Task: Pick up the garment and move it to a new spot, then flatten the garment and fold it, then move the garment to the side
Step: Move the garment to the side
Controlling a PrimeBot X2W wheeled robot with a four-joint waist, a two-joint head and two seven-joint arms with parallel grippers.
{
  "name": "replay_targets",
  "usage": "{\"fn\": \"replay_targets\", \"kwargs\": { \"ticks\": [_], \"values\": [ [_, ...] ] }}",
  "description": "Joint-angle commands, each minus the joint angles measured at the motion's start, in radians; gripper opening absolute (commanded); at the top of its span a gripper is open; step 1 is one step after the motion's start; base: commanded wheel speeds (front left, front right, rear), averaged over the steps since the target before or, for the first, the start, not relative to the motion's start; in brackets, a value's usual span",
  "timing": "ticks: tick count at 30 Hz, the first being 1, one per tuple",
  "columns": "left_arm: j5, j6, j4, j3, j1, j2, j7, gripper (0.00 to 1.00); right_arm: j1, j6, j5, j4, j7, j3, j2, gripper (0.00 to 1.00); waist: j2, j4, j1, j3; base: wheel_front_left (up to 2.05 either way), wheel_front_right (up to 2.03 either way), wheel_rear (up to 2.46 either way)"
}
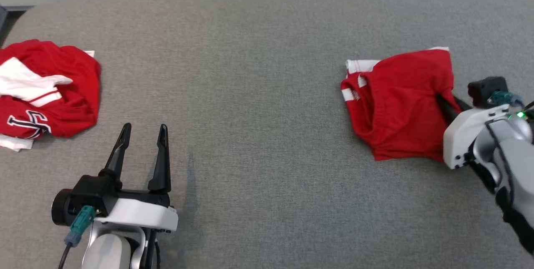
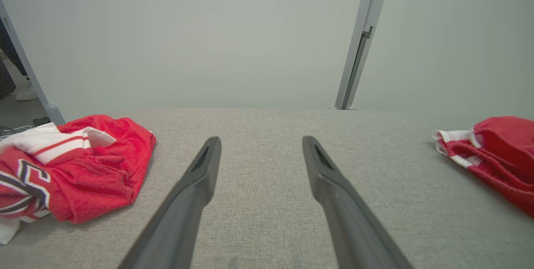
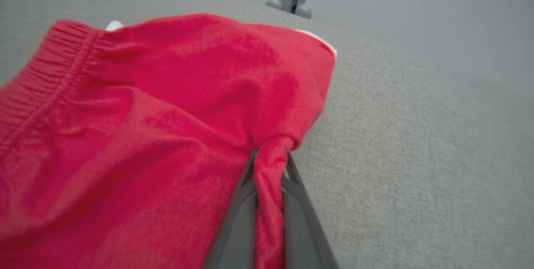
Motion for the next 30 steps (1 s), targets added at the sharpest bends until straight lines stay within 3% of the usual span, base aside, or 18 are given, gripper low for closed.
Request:
{"fn": "replay_targets", "kwargs": {
  "ticks": [1,10,20,30],
  "values": [
    [0.009,-0.005,-0.007,0.002,-0.027,0.003,0.0,1.0,-0.025,0.0,-0.002,-0.006,0.003,0.017,-0.034,0.0,0.0,-0.051,0.0,0.054,0.0,0.0,0.0],
    [0.055,-0.023,-0.05,0.014,-0.094,0.026,0.0,1.0,-0.185,0.0,0.05,-0.03,0.001,0.159,-0.206,0.0,0.0,-0.169,0.0,0.188,0.0,0.0,0.0],
    [0.089,-0.014,-0.134,0.031,-0.083,0.065,0.0,1.0,-0.342,0.0,0.091,-0.015,-0.043,0.245,-0.288,0.0,0.0,-0.259,0.0,0.253,0.0,0.0,0.0],
    [0.091,0.006,-0.207,0.041,-0.051,0.085,0.005,1.0,-0.445,0.0,0.117,0.017,-0.06,0.311,-0.314,0.0,0.0,-0.285,0.0,0.274,0.0,0.0,0.0]
  ]
}}
